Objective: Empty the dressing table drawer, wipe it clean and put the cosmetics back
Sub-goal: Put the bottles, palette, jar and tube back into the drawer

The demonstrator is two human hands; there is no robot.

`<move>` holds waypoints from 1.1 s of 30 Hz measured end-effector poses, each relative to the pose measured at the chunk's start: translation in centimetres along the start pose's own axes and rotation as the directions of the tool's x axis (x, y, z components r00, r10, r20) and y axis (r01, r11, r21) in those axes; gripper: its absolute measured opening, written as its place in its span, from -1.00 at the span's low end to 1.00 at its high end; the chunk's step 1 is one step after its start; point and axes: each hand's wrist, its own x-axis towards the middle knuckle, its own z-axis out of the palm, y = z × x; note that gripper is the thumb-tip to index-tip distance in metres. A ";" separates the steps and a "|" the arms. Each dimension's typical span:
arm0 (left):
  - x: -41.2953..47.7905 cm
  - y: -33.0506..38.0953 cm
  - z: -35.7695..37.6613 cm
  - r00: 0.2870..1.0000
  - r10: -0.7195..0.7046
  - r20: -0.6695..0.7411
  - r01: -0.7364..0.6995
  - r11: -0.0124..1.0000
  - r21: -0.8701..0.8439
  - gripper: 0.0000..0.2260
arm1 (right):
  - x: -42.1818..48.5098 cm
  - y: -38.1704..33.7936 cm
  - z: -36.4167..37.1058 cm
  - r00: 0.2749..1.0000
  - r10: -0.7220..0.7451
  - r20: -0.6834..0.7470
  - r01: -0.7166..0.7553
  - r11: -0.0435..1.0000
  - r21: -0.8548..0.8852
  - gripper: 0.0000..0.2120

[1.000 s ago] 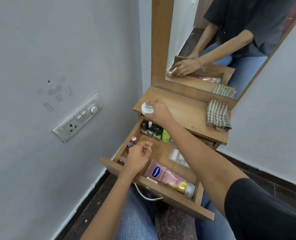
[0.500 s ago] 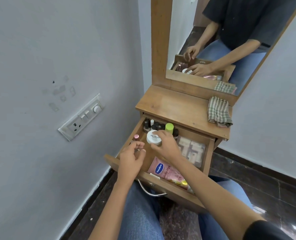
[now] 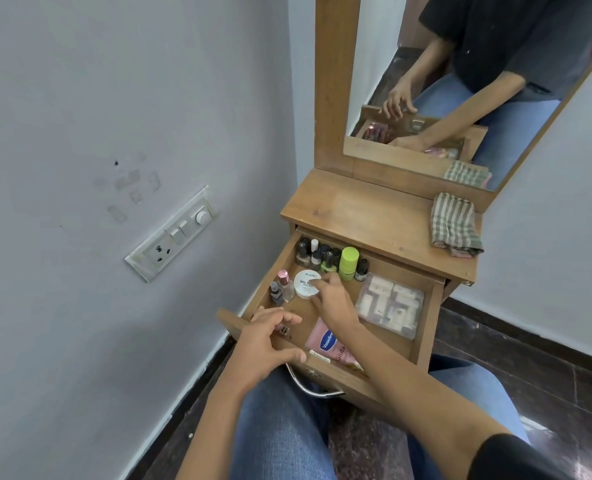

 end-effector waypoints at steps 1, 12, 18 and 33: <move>0.0 0.0 0.0 1.000 -0.001 0.001 0.001 1.000 -0.008 -0.52 | 0.2 -0.1 0.0 1.000 -0.002 0.012 0.002 1.000 0.000 -0.66; -0.3 0.5 -0.3 0.995 -0.050 0.083 0.049 0.999 0.020 -0.50 | 2.3 -0.8 0.7 0.996 -0.024 0.090 0.030 0.997 -0.070 -0.62; -0.4 0.2 -0.2 0.997 0.006 0.079 -0.012 0.997 0.076 -0.43 | 0.8 -1.1 -1.7 0.996 -0.046 0.071 0.041 0.997 0.063 -0.58; 0.1 0.8 2.0 0.959 0.257 -0.122 -0.195 0.906 0.375 -0.36 | -13.4 0.2 -7.9 0.994 -0.102 -0.048 0.105 0.992 0.073 -0.40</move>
